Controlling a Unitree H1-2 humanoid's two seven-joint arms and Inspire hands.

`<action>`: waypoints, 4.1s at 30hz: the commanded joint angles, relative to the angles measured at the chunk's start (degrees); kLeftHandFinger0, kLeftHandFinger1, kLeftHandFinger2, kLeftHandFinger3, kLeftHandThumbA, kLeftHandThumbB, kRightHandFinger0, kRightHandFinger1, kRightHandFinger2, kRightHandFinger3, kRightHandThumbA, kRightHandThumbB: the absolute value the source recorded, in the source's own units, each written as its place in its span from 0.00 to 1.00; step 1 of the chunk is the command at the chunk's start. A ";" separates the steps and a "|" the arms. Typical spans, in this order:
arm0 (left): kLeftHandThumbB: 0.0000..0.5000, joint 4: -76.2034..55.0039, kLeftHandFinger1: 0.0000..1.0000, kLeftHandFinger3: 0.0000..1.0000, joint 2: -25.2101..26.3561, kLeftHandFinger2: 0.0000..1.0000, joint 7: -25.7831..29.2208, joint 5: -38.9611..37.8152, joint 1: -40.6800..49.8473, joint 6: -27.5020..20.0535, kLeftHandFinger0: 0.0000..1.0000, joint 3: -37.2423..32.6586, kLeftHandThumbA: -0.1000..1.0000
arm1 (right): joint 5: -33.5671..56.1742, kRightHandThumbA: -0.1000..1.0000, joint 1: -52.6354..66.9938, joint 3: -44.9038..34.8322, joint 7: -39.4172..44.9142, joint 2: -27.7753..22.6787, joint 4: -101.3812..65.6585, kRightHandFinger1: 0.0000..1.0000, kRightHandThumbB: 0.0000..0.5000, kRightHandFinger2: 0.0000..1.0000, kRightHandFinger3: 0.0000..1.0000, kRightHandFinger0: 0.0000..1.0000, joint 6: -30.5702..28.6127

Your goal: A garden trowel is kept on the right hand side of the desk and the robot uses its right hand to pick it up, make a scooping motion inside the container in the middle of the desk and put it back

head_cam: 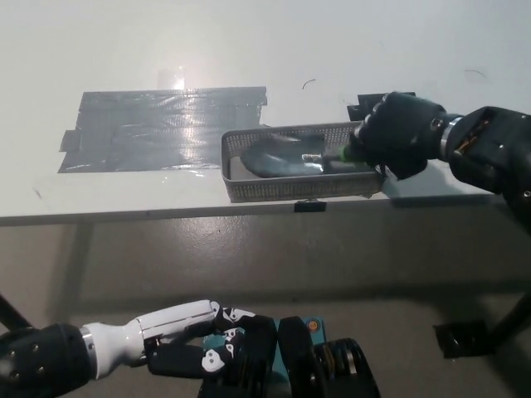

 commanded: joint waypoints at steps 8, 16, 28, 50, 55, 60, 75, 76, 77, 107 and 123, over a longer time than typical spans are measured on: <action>1.00 -0.40 1.00 1.00 1.51 1.00 1.28 -0.92 1.07 0.72 1.00 0.56 1.00 | 20.80 0.00 -6.51 -20.07 3.91 0.70 -0.76 0.47 0.04 0.74 0.54 0.00 9.34; 1.00 -0.95 1.00 1.00 1.67 1.00 2.09 -1.12 2.70 0.72 1.00 1.69 1.00 | 24.43 0.00 -12.77 -24.08 9.95 -2.21 -2.67 0.31 0.45 0.50 0.28 0.00 13.02; 1.00 -1.69 1.00 1.00 2.20 1.00 1.94 -0.66 4.18 0.72 1.00 2.37 1.00 | 18.99 0.00 -1.50 -21.44 0.37 -9.08 10.19 0.35 0.07 0.57 0.41 0.00 8.77; 1.00 -2.11 1.00 1.00 1.89 1.00 1.92 -0.45 5.75 0.72 1.00 2.70 1.00 | 7.16 0.00 4.15 -11.61 -19.82 2.34 18.57 0.47 0.01 0.80 0.68 0.00 25.32; 1.00 -2.27 1.00 1.00 1.76 1.00 1.85 -0.16 6.55 0.72 1.00 2.70 1.00 | 4.20 0.00 1.45 -10.50 -25.08 4.21 22.04 0.29 0.13 0.61 1.00 0.00 33.50; 1.00 -2.57 1.00 1.00 2.14 1.00 2.03 -0.24 6.64 0.72 1.00 2.67 1.00 | 1.25 0.49 0.21 -7.82 -18.57 4.35 20.56 1.00 0.48 1.00 1.00 1.00 41.36; 1.00 -2.41 1.00 1.00 2.03 1.00 2.29 -0.03 6.77 0.72 1.00 3.04 1.00 | 3.80 0.97 -1.36 -8.74 -4.12 -0.69 10.02 1.00 1.00 1.00 1.00 1.00 43.98; 1.00 -2.39 1.00 1.00 2.17 1.00 2.30 -0.13 6.76 0.72 1.00 3.09 1.00 | 3.76 0.98 -1.55 -8.54 -3.00 -1.01 9.16 1.00 1.00 1.00 1.00 1.00 43.98; 1.00 -2.34 1.00 1.00 2.38 1.00 2.15 -0.20 6.65 0.72 1.00 2.98 1.00 | 4.34 0.96 -1.38 -8.73 -2.16 -1.57 7.30 1.00 1.00 1.00 1.00 1.00 43.98; 0.98 -2.08 1.00 1.00 -1.05 1.00 4.09 2.24 8.57 0.63 1.00 6.01 1.00 | 31.79 0.22 61.37 -43.90 -10.61 17.61 -44.55 1.00 0.37 1.00 1.00 1.00 23.88; 0.92 -0.82 1.00 1.00 -3.36 1.00 2.54 4.20 8.26 0.62 1.00 7.77 1.00 | 32.65 0.22 59.02 -42.37 -11.71 12.72 -36.92 1.00 0.35 1.00 1.00 1.00 20.20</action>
